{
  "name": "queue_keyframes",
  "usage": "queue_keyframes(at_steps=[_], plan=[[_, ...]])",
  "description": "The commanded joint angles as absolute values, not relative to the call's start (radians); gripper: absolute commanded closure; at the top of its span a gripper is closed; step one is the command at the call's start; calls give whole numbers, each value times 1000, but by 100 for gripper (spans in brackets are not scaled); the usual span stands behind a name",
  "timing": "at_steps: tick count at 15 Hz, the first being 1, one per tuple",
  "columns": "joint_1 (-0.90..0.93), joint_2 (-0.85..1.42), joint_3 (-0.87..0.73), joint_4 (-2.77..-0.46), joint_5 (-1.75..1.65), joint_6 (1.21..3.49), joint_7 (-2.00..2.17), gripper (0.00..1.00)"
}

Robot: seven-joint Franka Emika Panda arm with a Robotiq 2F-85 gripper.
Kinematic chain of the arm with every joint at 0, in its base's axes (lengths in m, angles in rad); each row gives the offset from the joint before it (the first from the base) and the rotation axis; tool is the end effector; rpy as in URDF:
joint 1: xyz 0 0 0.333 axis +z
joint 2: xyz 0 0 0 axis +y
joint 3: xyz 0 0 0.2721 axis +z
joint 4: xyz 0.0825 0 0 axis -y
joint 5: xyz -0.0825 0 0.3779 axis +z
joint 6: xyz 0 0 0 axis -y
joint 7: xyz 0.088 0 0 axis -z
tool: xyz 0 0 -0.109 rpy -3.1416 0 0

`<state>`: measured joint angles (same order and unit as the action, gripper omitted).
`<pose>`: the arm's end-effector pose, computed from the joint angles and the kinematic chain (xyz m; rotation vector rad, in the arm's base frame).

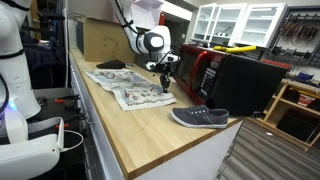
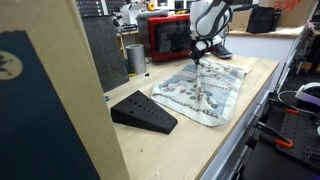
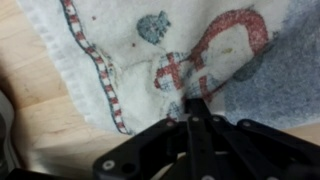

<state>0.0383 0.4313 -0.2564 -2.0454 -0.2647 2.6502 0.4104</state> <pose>0.5807 -0.1209 0.2138 2.8461 -0.5372 0.2901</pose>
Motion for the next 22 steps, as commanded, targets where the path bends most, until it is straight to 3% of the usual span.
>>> queue_keyframes(at_steps=[1, 3, 4, 6, 15, 22], plan=[[79, 508, -311, -1990, -318, 2717, 489, 100], [80, 492, -304, -1993, -284, 2723, 485, 100], [62, 457, -272, -2008, -242, 2699, 451, 74], [37, 393, -223, -2041, -174, 2685, 392, 68], [-8, 108, 20, -2124, 166, 2393, 32, 1], [75, 66, 128, -2207, 377, 2344, -50, 0]])
